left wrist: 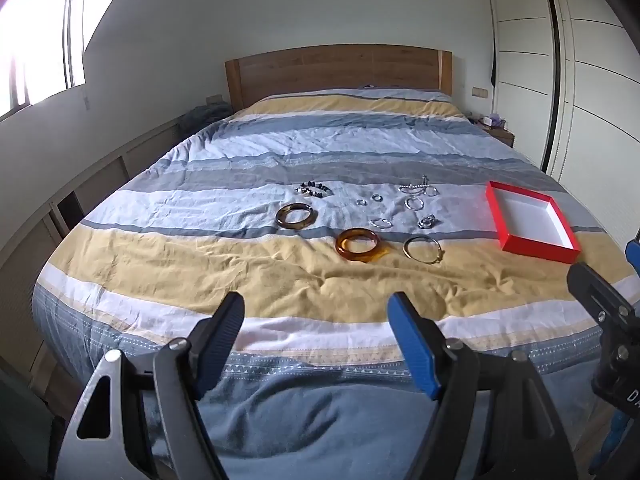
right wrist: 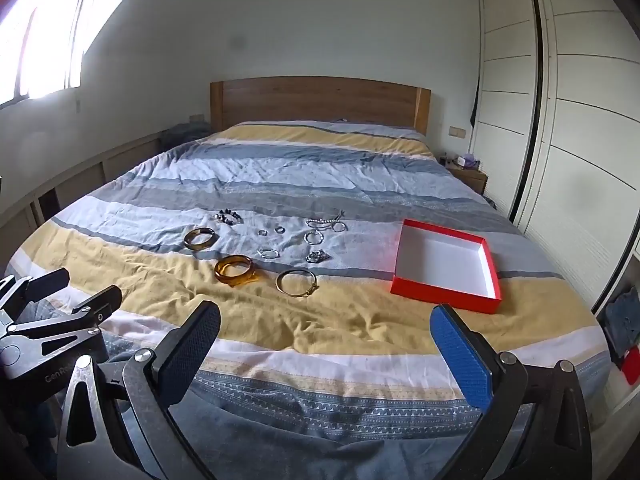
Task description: Organize jewelry
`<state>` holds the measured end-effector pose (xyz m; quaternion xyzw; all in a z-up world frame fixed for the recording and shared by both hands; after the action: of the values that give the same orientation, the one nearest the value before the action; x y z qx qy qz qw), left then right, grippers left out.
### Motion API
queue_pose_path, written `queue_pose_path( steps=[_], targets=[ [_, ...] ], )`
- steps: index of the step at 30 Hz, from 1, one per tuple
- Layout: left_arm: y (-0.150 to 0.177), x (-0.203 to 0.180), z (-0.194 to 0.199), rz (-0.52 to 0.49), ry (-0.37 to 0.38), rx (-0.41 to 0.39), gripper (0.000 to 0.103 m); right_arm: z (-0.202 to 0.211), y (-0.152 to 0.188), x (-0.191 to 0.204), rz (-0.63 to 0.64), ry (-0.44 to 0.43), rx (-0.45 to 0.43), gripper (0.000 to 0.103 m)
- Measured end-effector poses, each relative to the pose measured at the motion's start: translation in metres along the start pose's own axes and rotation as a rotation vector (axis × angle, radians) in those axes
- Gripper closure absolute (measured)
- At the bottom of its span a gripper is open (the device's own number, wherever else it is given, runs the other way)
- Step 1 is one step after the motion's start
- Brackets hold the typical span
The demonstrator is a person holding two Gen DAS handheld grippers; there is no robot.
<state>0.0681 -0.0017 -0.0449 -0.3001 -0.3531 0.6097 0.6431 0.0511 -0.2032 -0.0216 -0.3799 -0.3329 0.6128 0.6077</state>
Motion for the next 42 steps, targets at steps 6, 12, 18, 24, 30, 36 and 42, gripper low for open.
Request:
queue_pose_path(
  steps=[6, 12, 18, 24, 30, 36, 42],
  targets=[
    [-0.003, 0.005, -0.004, -0.005, -0.032, 0.000, 0.030, -0.002, 0.000, 0.006, 0.019, -0.015, 0.004, 0.000],
    [-0.003, 0.007, -0.010, -0.011, -0.063, -0.009, 0.030, -0.003, -0.003, 0.009, 0.039, -0.007, -0.006, 0.000],
    [-0.002, 0.007, -0.015, -0.002, -0.051, 0.009, 0.030, -0.001, -0.010, 0.014, 0.060, -0.009, -0.045, 0.000],
    [-0.005, 0.010, -0.022, -0.017, -0.064, 0.011, 0.030, -0.006, -0.011, 0.016, 0.062, -0.028, -0.049, 0.000],
    [-0.003, 0.013, -0.039, -0.011, -0.053, 0.051, 0.030, -0.019, -0.006, 0.020, 0.051, -0.049, -0.025, 0.000],
    [0.007, 0.019, -0.061, -0.001, -0.043, 0.103, 0.030, -0.046, 0.010, 0.021, 0.024, -0.083, 0.044, 0.001],
    [0.012, 0.024, -0.088, 0.016, -0.025, 0.153, 0.030, -0.078, 0.021, 0.020, 0.004, -0.107, 0.108, 0.010]
  ],
)
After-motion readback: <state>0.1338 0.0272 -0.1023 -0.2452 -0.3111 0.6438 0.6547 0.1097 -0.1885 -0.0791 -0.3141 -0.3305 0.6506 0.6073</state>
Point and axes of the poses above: each gripper's, at about its wrist camera, not at the fingertips, and z roughly against the way its jaws point, x to its left, y to its underside, the point moved 10 cm from there along -z, roughly the way its jaws point, and after that the axes turned 2 degrees about -x, right-handed, at the moved point
